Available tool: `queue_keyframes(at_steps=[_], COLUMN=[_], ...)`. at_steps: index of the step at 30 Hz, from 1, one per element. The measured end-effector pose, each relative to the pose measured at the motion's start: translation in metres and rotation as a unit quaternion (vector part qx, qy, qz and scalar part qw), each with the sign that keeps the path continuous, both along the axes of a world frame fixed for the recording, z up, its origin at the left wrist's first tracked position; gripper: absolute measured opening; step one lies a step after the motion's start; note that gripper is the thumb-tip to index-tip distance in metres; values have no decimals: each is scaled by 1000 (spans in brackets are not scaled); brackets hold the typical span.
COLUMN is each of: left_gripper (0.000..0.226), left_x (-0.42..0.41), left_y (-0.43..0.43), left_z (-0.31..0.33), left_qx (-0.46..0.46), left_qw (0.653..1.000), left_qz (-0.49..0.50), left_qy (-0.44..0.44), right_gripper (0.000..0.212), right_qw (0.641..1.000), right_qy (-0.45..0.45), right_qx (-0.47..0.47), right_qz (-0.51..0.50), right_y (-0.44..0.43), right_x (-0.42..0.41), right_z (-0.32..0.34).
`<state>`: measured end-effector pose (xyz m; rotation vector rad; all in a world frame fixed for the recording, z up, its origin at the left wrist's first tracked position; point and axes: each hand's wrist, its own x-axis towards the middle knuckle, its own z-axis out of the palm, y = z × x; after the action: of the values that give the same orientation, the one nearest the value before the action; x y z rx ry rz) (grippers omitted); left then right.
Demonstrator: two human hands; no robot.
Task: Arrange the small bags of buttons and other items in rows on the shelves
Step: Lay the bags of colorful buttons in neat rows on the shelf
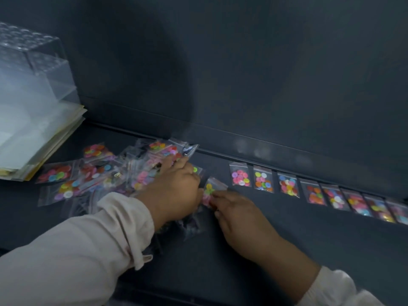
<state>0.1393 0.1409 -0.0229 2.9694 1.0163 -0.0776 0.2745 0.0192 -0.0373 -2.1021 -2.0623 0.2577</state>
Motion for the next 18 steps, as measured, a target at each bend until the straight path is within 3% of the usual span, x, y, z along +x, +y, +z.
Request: queue_keyframes(at_steps=[8,13,16,18], left_gripper=[51,53,37,24], left_x=[26,37,31,25], left_y=[-44,-71,-76,-78], left_z=[7,9,12,9], left_qx=[-28,-75,-75,-81], left_qw=[999,996,993,993], left_qz=[19,-8,-5,-9], left_qy=[27,-36,-96,-82], right_gripper=[32,27,31,39], right_qw=[999,998,998,999], right_qy=[32,45,34,10], right_qx=[-17,-17,-5,-9], right_qz=[4,-33,-44,-31], right_y=[-63,-82,-91,-95], right_x=[37,49,46,42], right_z=[3,7,5,3])
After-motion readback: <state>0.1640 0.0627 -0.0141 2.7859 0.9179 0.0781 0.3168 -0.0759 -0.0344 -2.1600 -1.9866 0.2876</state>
